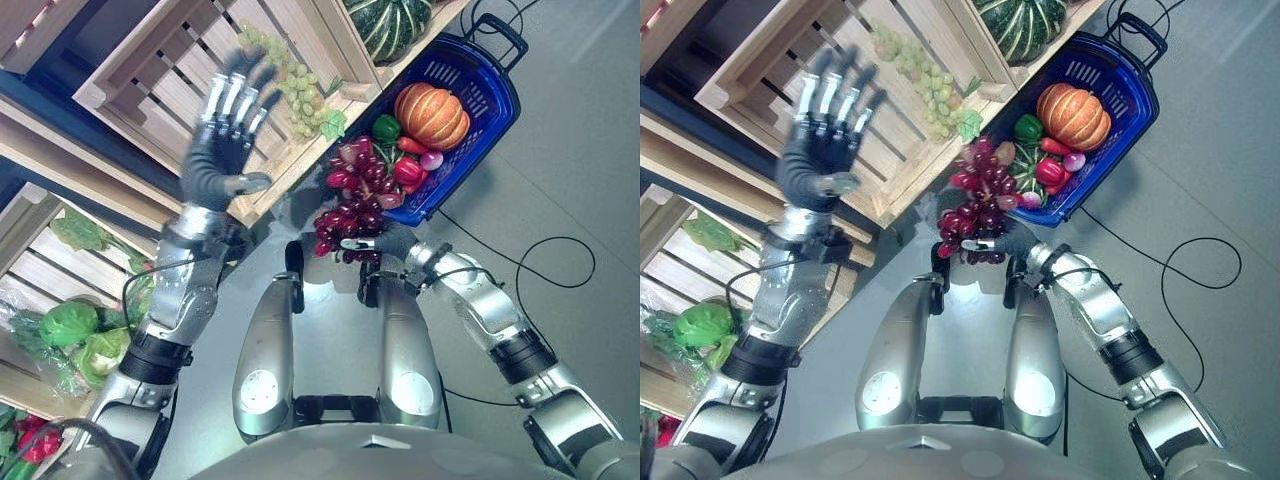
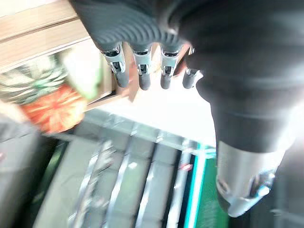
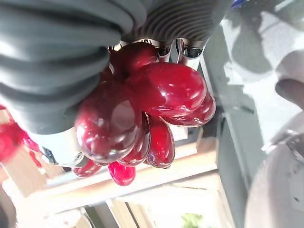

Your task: Pick up fruits and vegetables into the basket

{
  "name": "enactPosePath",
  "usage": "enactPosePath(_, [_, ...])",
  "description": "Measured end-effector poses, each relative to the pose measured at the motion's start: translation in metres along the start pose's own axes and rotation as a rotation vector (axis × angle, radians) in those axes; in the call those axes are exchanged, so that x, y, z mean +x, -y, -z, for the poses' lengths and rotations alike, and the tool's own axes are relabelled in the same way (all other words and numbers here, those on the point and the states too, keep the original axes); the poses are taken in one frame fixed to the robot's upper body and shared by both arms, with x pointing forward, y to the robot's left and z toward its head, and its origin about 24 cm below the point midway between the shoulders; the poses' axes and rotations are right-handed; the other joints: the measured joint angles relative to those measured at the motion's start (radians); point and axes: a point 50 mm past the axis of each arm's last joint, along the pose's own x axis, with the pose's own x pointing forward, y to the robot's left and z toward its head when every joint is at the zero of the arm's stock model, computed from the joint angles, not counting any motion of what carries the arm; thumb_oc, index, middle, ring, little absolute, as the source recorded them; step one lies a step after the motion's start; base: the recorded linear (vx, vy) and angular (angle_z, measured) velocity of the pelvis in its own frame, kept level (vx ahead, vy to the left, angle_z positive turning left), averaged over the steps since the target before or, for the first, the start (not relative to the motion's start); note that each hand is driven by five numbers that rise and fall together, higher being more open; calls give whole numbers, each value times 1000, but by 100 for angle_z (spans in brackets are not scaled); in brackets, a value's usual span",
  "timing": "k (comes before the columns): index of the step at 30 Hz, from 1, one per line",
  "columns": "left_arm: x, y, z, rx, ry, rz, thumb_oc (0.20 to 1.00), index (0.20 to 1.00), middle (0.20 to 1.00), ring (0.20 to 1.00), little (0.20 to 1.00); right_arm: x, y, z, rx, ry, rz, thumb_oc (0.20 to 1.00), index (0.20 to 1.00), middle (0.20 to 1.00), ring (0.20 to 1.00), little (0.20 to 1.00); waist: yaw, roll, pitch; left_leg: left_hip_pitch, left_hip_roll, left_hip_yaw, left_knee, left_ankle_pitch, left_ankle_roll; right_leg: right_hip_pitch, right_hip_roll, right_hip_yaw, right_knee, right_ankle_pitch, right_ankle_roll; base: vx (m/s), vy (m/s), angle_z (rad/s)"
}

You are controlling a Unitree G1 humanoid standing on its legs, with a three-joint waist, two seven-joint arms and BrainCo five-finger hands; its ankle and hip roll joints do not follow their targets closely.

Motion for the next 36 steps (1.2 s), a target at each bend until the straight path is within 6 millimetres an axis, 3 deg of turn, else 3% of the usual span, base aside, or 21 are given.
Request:
enactPosePath(5, [-10,-14,-15,11,93,-66,1000,1000,1000,1000,1000,-16,16,-6,74,119,102,200,200,200,200,200,3,0,0,-36,11,2,3,8,-2,-33,1,-14,6,-6,-11,44,-59,7])
enactPosePath(12, [-23,-17,-6,-25,-2,-81,1000,1000,1000,1000,1000,-30,35,-21,117,272,227,200,200,200,200,200,5,0,0,-76,19,1,27,10,-6,-66,4,-22,17,-5,-18,-18,-48,0])
enactPosePath(19, [-45,-17,39,-169,-391,-100,1000,1000,1000,1000,1000,-36,63,-50,106,387,349,200,200,200,200,200,11,3,-1,-228,33,2,75,12,-5,-206,0,-35,65,-9,-21,-35,-72,5])
enactPosePath(23, [-75,-11,70,-206,-674,-71,1000,1000,1000,1000,1000,-38,94,-62,162,382,449,200,200,200,200,200,36,9,0,-315,42,1,105,18,-7,-285,-1,-46,85,-5,-32,-13,-56,4])
enactPosePath(28, [-94,-17,80,-131,-829,-54,1000,1000,1000,1000,1000,-39,124,-73,254,372,537,200,200,200,200,200,63,18,1,-391,40,-6,130,17,-5,-354,-15,-58,105,-6,-40,2,-36,4])
enactPosePath(36, [-103,-31,86,-36,-929,-60,1000,1000,1000,1000,1000,-42,169,-99,369,380,678,200,200,200,200,200,100,36,2,-563,24,-14,186,22,0,-528,-42,-57,177,-14,-50,13,-15,5])
